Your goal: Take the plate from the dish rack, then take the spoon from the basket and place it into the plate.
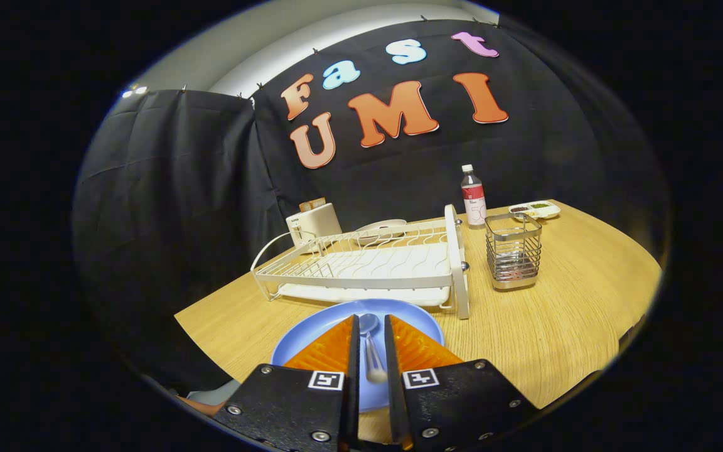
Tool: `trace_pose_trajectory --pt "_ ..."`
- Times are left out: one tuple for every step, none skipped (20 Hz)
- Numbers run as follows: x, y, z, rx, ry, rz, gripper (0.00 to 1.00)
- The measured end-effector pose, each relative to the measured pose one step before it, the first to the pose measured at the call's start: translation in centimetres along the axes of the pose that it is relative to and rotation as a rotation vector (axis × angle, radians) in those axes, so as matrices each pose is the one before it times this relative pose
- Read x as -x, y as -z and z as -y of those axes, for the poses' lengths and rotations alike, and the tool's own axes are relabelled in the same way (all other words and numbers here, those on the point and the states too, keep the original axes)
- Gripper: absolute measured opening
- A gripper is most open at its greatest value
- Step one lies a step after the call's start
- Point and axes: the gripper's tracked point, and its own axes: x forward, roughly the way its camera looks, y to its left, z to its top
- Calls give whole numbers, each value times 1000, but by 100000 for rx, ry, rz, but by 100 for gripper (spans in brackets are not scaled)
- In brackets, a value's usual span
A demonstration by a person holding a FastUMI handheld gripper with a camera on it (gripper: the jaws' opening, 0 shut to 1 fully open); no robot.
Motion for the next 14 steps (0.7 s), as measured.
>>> trace_pose_trajectory --pt "-118 -282 -9 -653 536 851 23" --pt "97 -407 26 124 94 1077 34" --pt "-167 -789 78 357 407 1796 40" --pt "-98 -685 81 1047 575 1731 51" --pt "26 -935 121 703 1088 1967 56" --pt "64 -738 62 745 578 1716 64" --pt "89 -963 -208 617 157 2188 68" --pt "21 -1101 -166 631 127 2346 74" --pt "47 -1158 -101 380 495 2703 77" --pt "84 -1267 -96 584 492 2879 81" --pt "8 -1260 33 759 678 2938 82" --pt "5 -1204 85 1145 1331 2779 85" --pt "34 -1244 259 1844 1640 2844 86" --pt "119 -1038 233 1488 1802 2264 88"
